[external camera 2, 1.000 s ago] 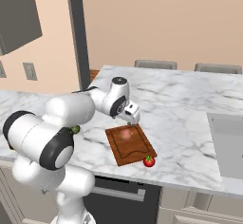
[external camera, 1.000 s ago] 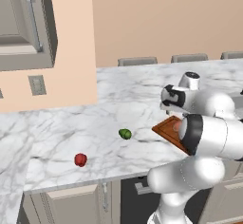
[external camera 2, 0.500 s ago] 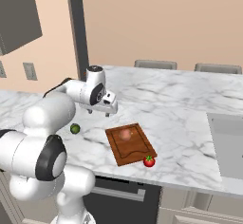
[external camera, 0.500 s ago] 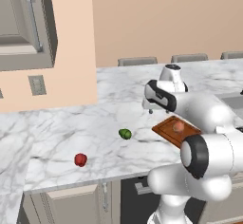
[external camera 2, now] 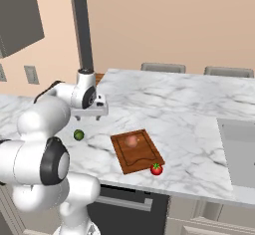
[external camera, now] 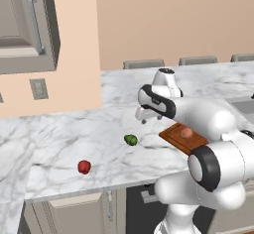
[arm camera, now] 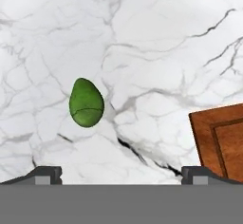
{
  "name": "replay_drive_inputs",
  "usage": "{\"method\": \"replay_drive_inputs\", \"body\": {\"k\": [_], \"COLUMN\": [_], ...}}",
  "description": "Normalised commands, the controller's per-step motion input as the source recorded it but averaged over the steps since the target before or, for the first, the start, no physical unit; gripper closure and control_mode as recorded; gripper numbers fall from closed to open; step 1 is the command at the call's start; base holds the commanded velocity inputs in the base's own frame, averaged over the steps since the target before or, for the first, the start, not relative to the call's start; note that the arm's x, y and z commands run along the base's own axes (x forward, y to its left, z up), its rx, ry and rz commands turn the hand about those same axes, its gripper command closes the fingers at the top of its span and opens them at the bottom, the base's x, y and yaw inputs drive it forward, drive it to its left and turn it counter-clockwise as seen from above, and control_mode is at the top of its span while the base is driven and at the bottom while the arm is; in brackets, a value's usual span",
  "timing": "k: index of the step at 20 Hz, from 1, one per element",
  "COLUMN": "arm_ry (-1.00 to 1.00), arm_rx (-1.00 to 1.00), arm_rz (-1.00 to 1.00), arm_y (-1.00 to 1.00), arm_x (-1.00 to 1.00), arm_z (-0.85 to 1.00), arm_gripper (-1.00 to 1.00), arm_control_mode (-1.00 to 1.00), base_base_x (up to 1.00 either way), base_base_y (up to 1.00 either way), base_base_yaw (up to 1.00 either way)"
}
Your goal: Place the avocado, onion, tomato, and bell pepper on the cutting board.
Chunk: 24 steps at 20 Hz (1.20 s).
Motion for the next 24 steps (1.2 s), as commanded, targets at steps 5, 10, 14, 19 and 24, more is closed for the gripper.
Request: {"method": "replay_drive_inputs", "body": {"k": [5, 10, 14, 19, 24], "arm_ry": [0.01, 0.09, 0.11, 0.02, 0.00], "arm_rx": [-0.03, -0.01, 0.00, -0.02, -0.06], "arm_rz": [0.08, 0.00, 0.00, 0.00, 0.00], "arm_y": [0.55, 0.32, 0.25, 0.28, 0.07], "arm_x": [0.00, 0.06, 0.24, 0.31, 0.22], "arm_z": [-0.01, -0.23, -0.31, -0.17, -0.23], "arm_gripper": [-1.00, -1.00, -1.00, -1.00, -1.00], "arm_control_mode": [-1.00, -1.00, -1.00, -1.00, -1.00], "base_base_x": [0.00, 0.00, 0.00, 0.00, 0.00], "base_base_y": [0.00, 0.00, 0.00, 0.00, 0.00], "base_base_yaw": [0.00, 0.00, 0.00, 0.00, 0.00]}}
